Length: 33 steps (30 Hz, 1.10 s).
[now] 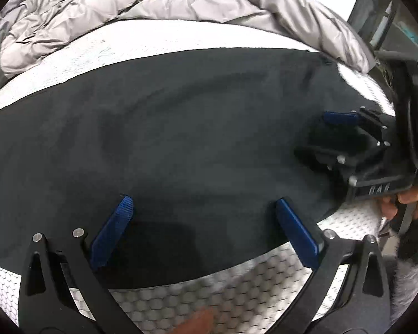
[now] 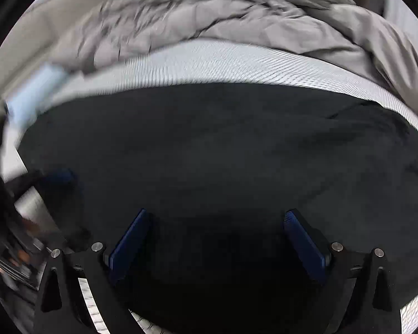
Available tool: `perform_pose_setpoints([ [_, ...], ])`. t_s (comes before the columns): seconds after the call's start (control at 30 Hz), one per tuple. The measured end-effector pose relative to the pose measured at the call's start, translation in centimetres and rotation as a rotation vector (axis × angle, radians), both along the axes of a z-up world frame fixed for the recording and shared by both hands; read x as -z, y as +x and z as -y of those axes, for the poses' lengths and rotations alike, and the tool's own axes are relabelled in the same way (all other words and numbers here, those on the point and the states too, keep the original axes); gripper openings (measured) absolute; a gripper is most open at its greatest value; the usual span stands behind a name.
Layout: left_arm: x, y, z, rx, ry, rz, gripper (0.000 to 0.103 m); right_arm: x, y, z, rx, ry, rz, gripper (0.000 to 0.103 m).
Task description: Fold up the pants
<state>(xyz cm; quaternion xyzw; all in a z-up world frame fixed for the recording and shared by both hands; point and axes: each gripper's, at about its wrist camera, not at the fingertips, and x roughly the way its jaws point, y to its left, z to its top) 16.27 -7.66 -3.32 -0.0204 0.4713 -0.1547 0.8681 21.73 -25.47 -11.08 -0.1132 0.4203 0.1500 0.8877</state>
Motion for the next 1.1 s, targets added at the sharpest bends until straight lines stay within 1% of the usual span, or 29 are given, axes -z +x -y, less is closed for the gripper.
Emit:
perform_pose_setpoints([
  [0.07, 0.3, -0.1, -0.6, 0.005, -0.007, 0.004, 0.102, 0.2, -0.2, 0.5, -0.023, -0.057, 0.015, 0.099],
  [0.1, 0.4, -0.2, -0.7, 0.006, -0.008, 0.007, 0.102, 0.1, -0.2, 1.6, 0.002, -0.07, 0.009, 0.099],
  [0.13, 0.4, -0.3, -0.8, 0.006, -0.005, 0.008, 0.102, -0.2, 0.0, 3.3, 0.054, -0.08, 0.009, 0.099],
  [0.17, 0.5, -0.2, -1.0, 0.008, -0.003, 0.008, 0.102, -0.4, 0.2, 5.3, 0.133, -0.093, 0.014, 0.099],
  [0.23, 0.6, -0.1, -1.1, 0.013, 0.002, 0.012, 0.102, -0.6, 0.3, 10.2, 0.321, -0.121, 0.02, 0.099],
  [0.27, 0.7, -0.1, -1.0, 0.021, 0.004, 0.014, 0.102, -0.7, 0.0, 12.9, 0.391, -0.076, 0.023, 0.098],
  [0.3, 0.8, -0.1, -0.9, 0.022, 0.015, 0.015, 0.102, -0.6, -0.1, 14.0, 0.416, -0.041, 0.017, 0.099],
  [0.33, 0.8, -0.1, -0.8, 0.022, 0.025, 0.016, 0.102, -0.4, -0.2, 14.9, 0.478, -0.092, 0.028, 0.1],
  [0.37, 0.9, 0.0, -0.8, 0.021, 0.029, 0.018, 0.102, -0.2, -0.2, 15.3, 0.504, -0.145, 0.047, 0.1],
  [0.47, 0.6, 0.1, -0.8, 0.014, 0.029, 0.013, 0.102, -0.5, -0.7, 15.4, 0.49, -0.15, 0.077, 0.1],
  [0.53, -0.3, 0.0, -1.0, 0.004, 0.015, 0.015, 0.102, -1.5, -1.3, 14.7, 0.47, -0.156, 0.109, 0.1],
  [0.6, -2.2, -0.3, -0.9, 0.031, -0.03, 0.062, 0.102, -3.3, -1.6, 14.0, 0.432, -0.091, 0.14, 0.1],
  [0.63, -2.9, -0.2, -0.5, 0.047, -0.038, 0.082, 0.102, -3.8, -1.8, 13.7, 0.413, -0.046, 0.145, 0.1],
  [0.7, -4.1, 1.2, 1.0, 0.083, -0.013, 0.104, 0.102, -4.4, -0.9, 12.2, 0.353, 0.038, 0.132, 0.1],
  [0.73, -4.1, 2.3, 1.9, 0.108, 0.0, 0.099, 0.102, -4.4, 0.2, 10.8, 0.313, 0.052, 0.117, 0.1],
  [0.77, -4.0, 3.2, 2.7, 0.122, 0.007, 0.093, 0.102, -4.1, 0.9, 9.4, 0.282, 0.039, 0.113, 0.1],
  [0.83, -2.6, 5.3, 4.1, 0.149, 0.032, 0.043, 0.102, -3.1, 3.2, 6.4, 0.226, -0.021, 0.097, 0.1],
  [0.87, -1.3, 6.3, 4.3, 0.147, 0.032, -0.005, 0.102, -2.1, 4.2, 4.9, 0.191, -0.017, 0.058, 0.1],
  [0.9, -0.4, 6.7, 4.3, 0.137, 0.031, -0.035, 0.102, -1.5, 4.6, 4.1, 0.164, -0.011, 0.03, 0.1],
  [0.93, 0.5, 7.1, 3.8, 0.123, 0.03, -0.053, 0.102, -0.9, 4.7, 3.3, 0.139, -0.038, 0.023, 0.1],
  [0.97, 0.7, 7.0, 3.3, 0.119, 0.025, -0.039, 0.102, -0.8, 4.6, 3.1, 0.134, -0.072, 0.029, 0.1],
  [1.0, 0.5, 6.9, 2.9, 0.113, 0.026, -0.024, 0.102, -0.9, 4.4, 3.5, 0.155, -0.1, 0.03, 0.1],
  [1.03, 0.2, 6.8, 2.3, 0.091, 0.037, -0.02, 0.102, -1.2, 4.3, 4.5, 0.204, -0.123, 0.031, 0.1],
  [1.1, 0.4, 7.0, 1.0, 0.051, 0.046, -0.021, 0.102, -1.7, 4.0, 8.2, 0.381, -0.202, 0.059, 0.1],
])
